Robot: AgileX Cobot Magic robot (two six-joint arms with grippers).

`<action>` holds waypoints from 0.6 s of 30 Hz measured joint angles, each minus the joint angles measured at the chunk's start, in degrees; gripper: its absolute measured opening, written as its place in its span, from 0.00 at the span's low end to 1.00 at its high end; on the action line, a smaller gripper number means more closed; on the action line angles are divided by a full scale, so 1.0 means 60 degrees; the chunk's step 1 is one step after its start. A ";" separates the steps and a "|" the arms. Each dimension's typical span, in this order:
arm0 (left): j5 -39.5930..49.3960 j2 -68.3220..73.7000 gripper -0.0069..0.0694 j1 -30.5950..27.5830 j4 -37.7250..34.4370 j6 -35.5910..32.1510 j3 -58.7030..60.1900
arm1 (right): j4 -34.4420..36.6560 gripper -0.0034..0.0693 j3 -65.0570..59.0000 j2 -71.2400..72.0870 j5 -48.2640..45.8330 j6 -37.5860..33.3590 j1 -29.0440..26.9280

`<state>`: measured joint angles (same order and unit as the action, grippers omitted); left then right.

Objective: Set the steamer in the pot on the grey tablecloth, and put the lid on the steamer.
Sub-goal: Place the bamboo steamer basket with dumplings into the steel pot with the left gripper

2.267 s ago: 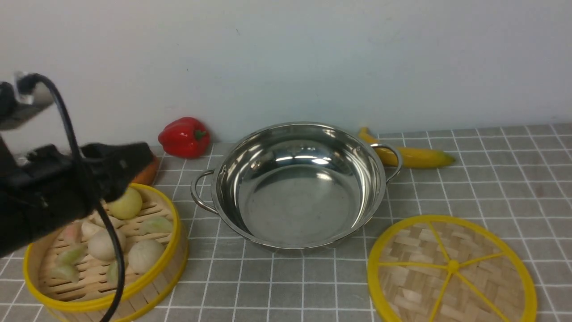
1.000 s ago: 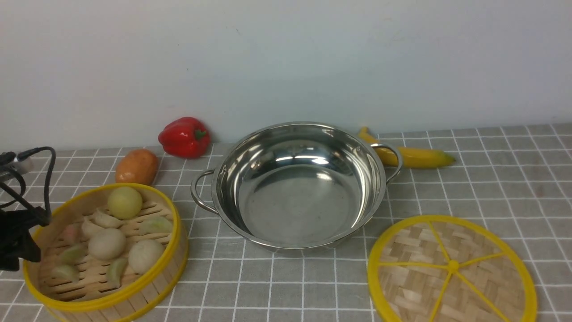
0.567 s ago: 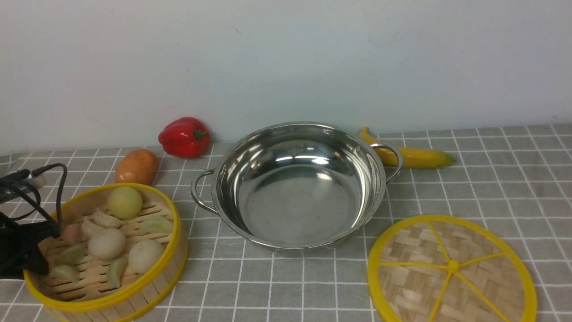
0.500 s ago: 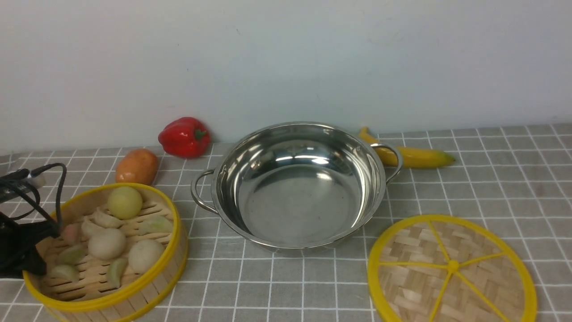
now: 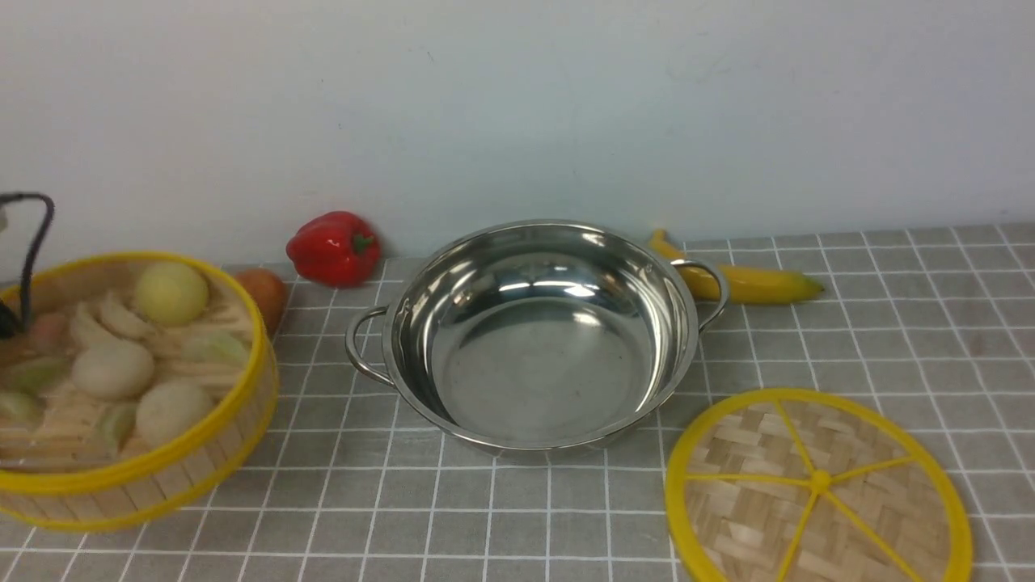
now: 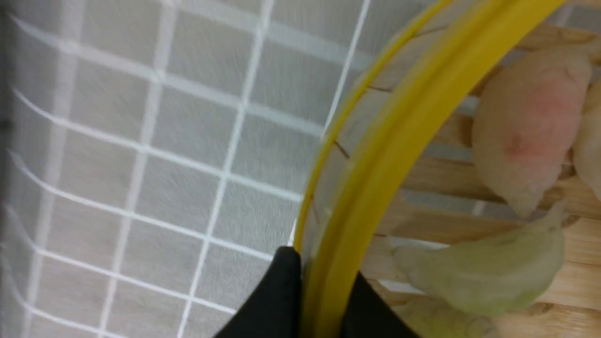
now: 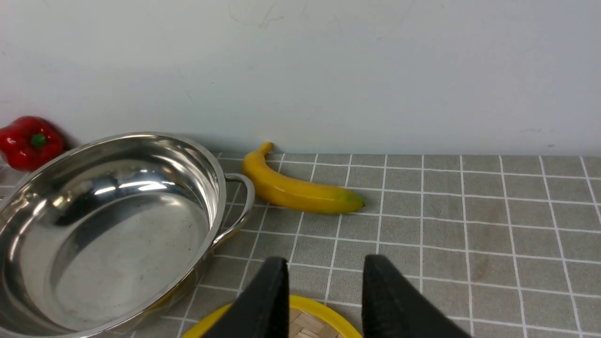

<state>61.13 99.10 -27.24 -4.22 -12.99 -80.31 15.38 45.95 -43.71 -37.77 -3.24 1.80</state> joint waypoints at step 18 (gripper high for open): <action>0.0867 0.3380 0.13 0.6646 -0.0411 0.0908 -0.5367 | 0.0170 0.38 0.0000 0.0000 -0.0541 0.0000 0.0000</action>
<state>66.34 119.38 12.63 -6.69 -7.54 -112.51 16.39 45.95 -43.71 -41.01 -3.24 1.80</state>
